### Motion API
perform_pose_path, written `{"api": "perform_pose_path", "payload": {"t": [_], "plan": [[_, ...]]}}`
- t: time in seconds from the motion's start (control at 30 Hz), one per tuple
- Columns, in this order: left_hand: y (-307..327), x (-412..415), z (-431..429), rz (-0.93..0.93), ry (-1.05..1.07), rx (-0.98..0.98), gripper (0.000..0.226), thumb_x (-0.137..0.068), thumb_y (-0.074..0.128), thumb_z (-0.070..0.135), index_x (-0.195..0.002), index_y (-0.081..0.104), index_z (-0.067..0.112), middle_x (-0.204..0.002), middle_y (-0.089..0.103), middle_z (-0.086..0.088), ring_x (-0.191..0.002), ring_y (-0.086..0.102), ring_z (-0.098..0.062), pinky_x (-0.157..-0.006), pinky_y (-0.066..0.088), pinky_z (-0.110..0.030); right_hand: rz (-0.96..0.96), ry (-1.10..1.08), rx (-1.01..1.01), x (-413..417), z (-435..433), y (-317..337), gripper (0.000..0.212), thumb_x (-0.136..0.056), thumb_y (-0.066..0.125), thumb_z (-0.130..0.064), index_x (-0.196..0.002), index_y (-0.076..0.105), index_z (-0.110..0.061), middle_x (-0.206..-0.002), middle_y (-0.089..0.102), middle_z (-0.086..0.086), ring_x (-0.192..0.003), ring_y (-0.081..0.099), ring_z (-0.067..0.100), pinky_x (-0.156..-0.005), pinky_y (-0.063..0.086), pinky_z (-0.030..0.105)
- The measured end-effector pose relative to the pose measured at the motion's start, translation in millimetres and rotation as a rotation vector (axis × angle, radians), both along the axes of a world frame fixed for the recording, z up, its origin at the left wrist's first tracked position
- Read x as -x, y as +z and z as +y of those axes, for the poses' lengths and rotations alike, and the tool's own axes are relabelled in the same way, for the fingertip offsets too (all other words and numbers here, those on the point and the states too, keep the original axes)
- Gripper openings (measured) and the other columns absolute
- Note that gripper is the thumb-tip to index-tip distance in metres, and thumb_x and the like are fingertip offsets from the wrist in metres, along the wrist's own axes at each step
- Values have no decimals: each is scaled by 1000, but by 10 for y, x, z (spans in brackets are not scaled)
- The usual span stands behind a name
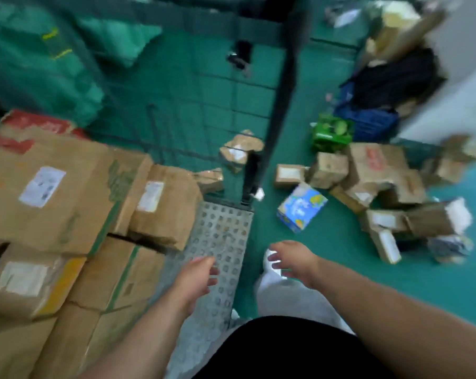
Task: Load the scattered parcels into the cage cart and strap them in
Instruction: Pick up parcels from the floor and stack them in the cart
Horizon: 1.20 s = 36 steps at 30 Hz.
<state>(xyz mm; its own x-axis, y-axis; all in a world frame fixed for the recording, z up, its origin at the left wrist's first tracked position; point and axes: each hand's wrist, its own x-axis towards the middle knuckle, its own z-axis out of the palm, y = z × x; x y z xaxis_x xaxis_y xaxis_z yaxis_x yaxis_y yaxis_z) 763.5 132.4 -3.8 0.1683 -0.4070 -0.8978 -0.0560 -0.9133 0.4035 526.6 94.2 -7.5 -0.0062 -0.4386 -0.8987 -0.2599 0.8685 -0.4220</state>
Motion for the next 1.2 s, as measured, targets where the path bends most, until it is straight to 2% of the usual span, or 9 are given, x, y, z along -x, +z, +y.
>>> {"api": "perform_pose_path", "payload": {"t": [0.07,0.2,0.33,0.43,0.57,0.67,0.87,1.07,1.2], "plan": [[23,304,-71,-15,-118,56,23,-103,54,35,-115,64,18,-107,73,-6,-88,68,-20,-69,47,-31,2,-110,30,371,188,70,17,-102,56,-30,-111,59,-15,-93,65,4,-72,56,17,-61,38,27],[164,1004,-186,0,-320,147,16,-104,54,30,-107,62,17,-95,68,-2,-79,63,-17,-62,42,-27,61,-294,50,1084,518,214,27,-103,52,-31,-123,59,-14,-101,66,5,-80,57,17,-63,36,27],[174,1814,-236,30,-505,147,16,-103,55,30,-101,65,18,-92,70,-2,-72,62,-16,-60,39,-26,69,-483,55,1848,860,261,29,-104,51,-33,-126,57,-17,-115,70,4,-92,63,19,-73,43,31],[102,2499,-271,30,-610,130,20,-103,56,32,-105,66,15,-91,71,-1,-72,62,-16,-58,39,-25,55,-604,51,2441,1104,256,28,-104,51,-34,-126,58,-17,-117,69,5,-101,66,22,-79,46,33],[53,3584,-320,39,-736,98,24,-102,56,33,-109,68,13,-95,72,-2,-76,64,-18,-64,43,-28,36,-740,52,3366,1378,102,27,-103,52,-31,-122,61,-15,-118,70,10,-94,64,23,-78,45,33],[35,4321,-414,38,-775,80,26,-102,57,35,-110,69,14,-97,73,-1,-81,67,-19,-74,46,-31,49,-771,46,4063,1436,-28,24,-102,53,-31,-118,63,-17,-113,71,7,-95,66,23,-77,46,32],[66,5290,-773,10,-719,73,25,-101,55,34,-114,66,15,-103,77,-2,-81,69,-19,-75,49,-32,117,-712,64,5204,1129,-80,22,-102,50,-28,-113,62,-13,-110,71,7,-89,64,20,-74,46,31],[31,5642,-1325,-51,-660,60,22,-101,56,32,-114,66,18,-107,76,-6,-93,70,-24,-79,51,-35,64,-697,74,5742,506,-116,22,-104,49,-29,-115,62,-15,-112,70,7,-92,64,21,-74,48,30],[-245,5862,-1920,-103,-649,24,22,-100,56,31,-113,66,16,-104,75,-6,-85,69,-22,-79,50,-35,9,-756,29,5907,57,-302,21,-104,50,-30,-115,62,-17,-112,70,6,-103,67,25,-81,51,33]]}}
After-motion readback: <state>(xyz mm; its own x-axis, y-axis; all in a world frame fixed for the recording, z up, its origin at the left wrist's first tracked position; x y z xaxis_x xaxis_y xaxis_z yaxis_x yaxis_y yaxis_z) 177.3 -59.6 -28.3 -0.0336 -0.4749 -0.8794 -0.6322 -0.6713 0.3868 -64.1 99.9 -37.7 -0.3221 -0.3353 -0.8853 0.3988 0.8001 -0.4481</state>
